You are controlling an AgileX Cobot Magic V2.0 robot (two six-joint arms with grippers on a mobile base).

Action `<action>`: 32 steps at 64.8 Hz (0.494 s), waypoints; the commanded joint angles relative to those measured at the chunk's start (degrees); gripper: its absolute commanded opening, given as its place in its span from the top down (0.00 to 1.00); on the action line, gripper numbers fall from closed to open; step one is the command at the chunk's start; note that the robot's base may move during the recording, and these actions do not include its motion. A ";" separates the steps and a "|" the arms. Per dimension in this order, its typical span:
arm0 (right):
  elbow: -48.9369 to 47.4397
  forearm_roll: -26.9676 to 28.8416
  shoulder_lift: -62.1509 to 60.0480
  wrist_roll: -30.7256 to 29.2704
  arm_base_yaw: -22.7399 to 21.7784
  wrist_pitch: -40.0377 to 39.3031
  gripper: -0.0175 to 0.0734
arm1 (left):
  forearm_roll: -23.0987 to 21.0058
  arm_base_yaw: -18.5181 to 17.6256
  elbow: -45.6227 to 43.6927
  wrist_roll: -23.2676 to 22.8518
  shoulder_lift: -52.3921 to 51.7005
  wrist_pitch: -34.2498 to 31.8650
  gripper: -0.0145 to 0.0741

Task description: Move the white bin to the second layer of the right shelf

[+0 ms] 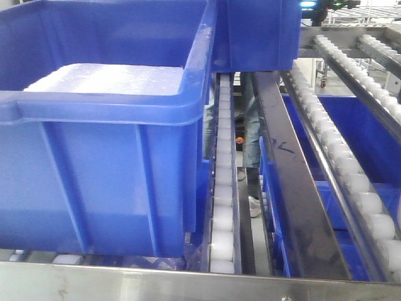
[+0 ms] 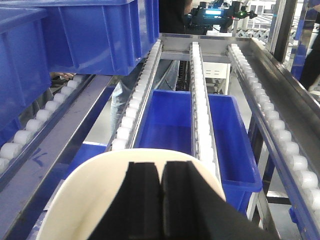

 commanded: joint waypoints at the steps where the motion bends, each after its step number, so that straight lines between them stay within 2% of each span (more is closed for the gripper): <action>1: -0.95 0.14 -1.14 0.00 -0.14 -5.17 0.74 | -0.35 0.02 2.11 -0.15 -0.87 -4.81 0.74; 32: -0.95 0.14 -1.14 0.00 -0.14 -5.17 0.74 | -0.35 0.02 2.11 -0.15 -0.87 -4.81 0.74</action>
